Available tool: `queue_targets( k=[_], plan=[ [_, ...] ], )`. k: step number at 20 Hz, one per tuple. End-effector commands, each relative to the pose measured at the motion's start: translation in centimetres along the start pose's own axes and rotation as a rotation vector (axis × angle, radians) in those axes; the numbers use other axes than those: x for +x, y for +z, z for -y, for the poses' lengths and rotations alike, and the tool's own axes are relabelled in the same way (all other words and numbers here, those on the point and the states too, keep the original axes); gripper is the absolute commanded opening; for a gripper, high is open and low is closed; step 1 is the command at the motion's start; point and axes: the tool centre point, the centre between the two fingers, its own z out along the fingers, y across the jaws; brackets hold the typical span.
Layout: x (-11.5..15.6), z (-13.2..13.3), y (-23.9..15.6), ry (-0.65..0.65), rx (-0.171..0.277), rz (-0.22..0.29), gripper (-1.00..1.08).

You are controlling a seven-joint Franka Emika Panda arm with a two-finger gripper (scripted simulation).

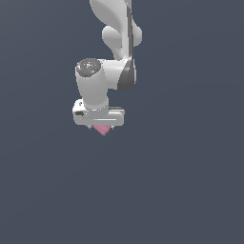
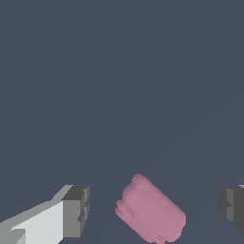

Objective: Pick up the object and move it to a goal position.

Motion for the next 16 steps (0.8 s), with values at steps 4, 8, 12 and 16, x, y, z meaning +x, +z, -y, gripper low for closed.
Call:
queue_targets(
  k=[4, 8, 12, 16],
  plan=[
    [-1.1, -0.5, 1.2, -0.095, 0.000, 0.000, 1.00],
    [-2.2, -1.0, 2.4, -0.188, -0.001, -0.001, 1.00],
    [-3.4, -1.4, 3.5, -0.285, 0.000, -0.002, 1.00],
    [-4.7, -1.7, 4.6, -0.383, 0.000, -0.003, 1.00]
  ],
)
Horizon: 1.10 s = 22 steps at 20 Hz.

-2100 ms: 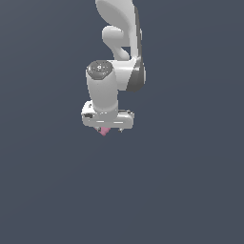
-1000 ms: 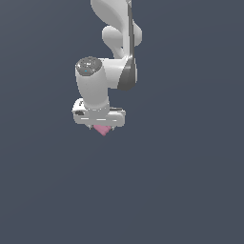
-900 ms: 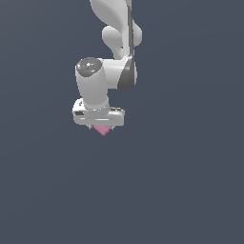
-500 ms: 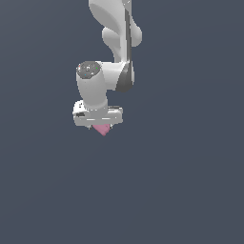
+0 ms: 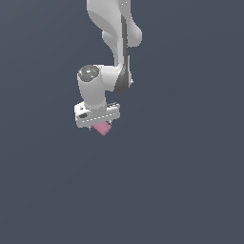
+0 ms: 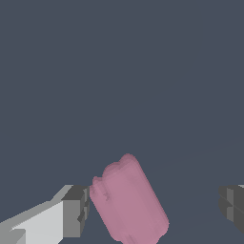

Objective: Pick up the object and move it to a goal position.

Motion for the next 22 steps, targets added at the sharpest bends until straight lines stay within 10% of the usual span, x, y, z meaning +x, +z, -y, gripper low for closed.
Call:
queue_targets(
  k=[1, 22],
  plan=[
    [-0.8, 0.1, 0.7, -0.063, 0.000, -0.001, 1.00],
    [-6.2, 1.3, 4.5, -0.462, 0.004, -0.013, 1.00]
  ],
)
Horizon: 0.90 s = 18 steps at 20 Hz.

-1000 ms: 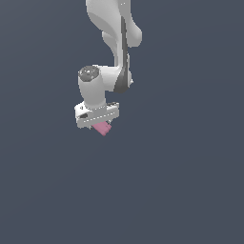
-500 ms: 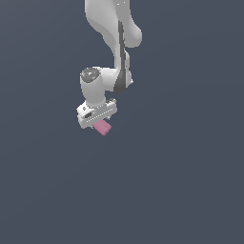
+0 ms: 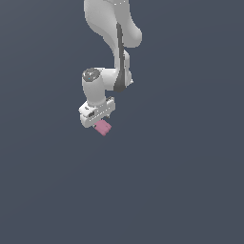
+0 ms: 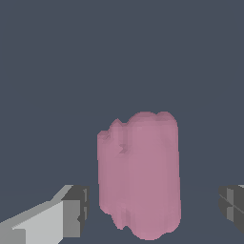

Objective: Pick up the object and move it to a goal position.

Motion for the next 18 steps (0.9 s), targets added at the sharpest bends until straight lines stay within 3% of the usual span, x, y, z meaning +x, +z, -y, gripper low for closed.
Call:
queue_targets(
  k=[1, 11, 18],
  plan=[
    [-0.2, 0.2, 0.2, -0.023, 0.000, -0.001, 1.00],
    [-0.4, 0.3, 0.7, -0.035, 0.000, -0.001, 1.00],
    [-0.4, 0.4, 3.4, -0.037, 0.000, -0.002, 1.00]
  ],
)
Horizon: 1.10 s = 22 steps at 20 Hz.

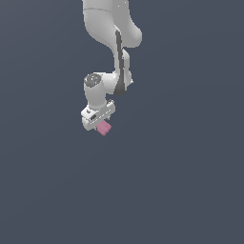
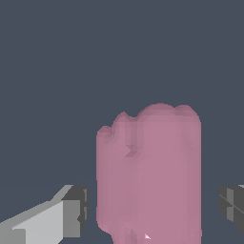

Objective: Pick up the object and move it to a goal position.

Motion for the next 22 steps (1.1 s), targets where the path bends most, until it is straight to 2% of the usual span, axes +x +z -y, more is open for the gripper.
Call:
queue_targets(
  k=[1, 9, 10, 22],
  plan=[
    [0.0, 0.0, 1.1, -0.001, 0.000, 0.000, 1.00],
    [0.0, 0.0, 2.7, -0.002, 0.000, 0.000, 1.00],
    [0.0, 0.0, 2.7, -0.002, 0.000, 0.000, -1.00],
    [0.1, -0.2, 1.8, -0.003, -0.011, -0.004, -1.00]
  ],
)
